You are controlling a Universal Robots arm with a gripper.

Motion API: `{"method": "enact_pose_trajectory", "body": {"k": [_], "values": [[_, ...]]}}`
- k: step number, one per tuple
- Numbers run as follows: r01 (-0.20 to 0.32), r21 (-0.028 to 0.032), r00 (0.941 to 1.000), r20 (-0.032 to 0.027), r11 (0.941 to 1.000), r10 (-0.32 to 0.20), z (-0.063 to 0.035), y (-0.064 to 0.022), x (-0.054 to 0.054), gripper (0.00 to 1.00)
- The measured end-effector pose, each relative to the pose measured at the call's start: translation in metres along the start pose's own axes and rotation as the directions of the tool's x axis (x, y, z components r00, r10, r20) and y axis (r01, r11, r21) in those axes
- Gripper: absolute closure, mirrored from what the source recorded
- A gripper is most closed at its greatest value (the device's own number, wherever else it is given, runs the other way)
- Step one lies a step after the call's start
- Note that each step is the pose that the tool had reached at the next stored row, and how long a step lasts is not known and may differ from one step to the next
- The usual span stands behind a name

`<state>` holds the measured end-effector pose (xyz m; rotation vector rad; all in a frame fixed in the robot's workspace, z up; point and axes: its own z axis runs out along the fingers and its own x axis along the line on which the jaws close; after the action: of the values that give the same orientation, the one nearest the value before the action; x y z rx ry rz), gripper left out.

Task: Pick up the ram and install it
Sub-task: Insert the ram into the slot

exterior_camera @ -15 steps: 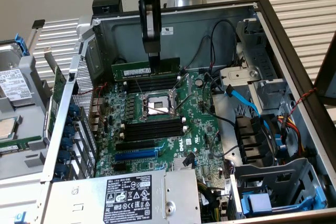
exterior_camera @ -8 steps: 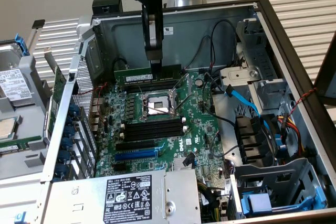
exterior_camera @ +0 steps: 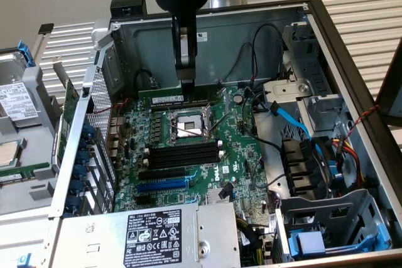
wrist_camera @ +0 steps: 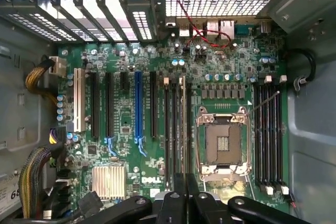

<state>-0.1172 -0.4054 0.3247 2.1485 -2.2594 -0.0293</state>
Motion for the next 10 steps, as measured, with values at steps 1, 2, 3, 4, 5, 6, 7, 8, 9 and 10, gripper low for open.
{"method": "enact_pose_trajectory", "body": {"k": [1,2,3,4,5,6,7,8,9,10], "values": [[0.000,-0.0043,1.0000,0.0000,1.0000,0.000,0.0008,0.0000,0.000,0.88],[0.000,-0.0069,1.0000,-0.0002,1.0000,0.000,0.0010,0.0000,0.000,0.88],[0.000,-0.0071,1.0000,-0.0004,1.0000,0.000,0.0013,0.0000,0.000,0.88],[0.000,-0.0070,1.0000,-0.0002,1.0000,0.000,0.0030,-0.0002,0.000,0.88],[0.000,-0.0064,1.0000,-0.0002,1.0000,0.000,0.0048,-0.0003,0.000,0.88],[0.000,-0.0051,1.0000,-0.0003,1.0000,0.000,0.0062,-0.0005,0.000,0.88],[0.000,-0.0037,1.0000,-0.0007,1.0000,0.000,0.0075,-0.0006,0.000,0.88],[0.000,-0.0025,1.0000,-0.0014,1.0000,0.000,0.0088,-0.0006,0.000,0.88],[0.000,-0.0016,1.0000,-0.0020,1.0000,0.000,0.0101,-0.0006,0.000,0.88],[0.000,-0.0012,1.0000,-0.0024,1.0000,0.000,0.0119,-0.0007,0.000,0.88]]}}
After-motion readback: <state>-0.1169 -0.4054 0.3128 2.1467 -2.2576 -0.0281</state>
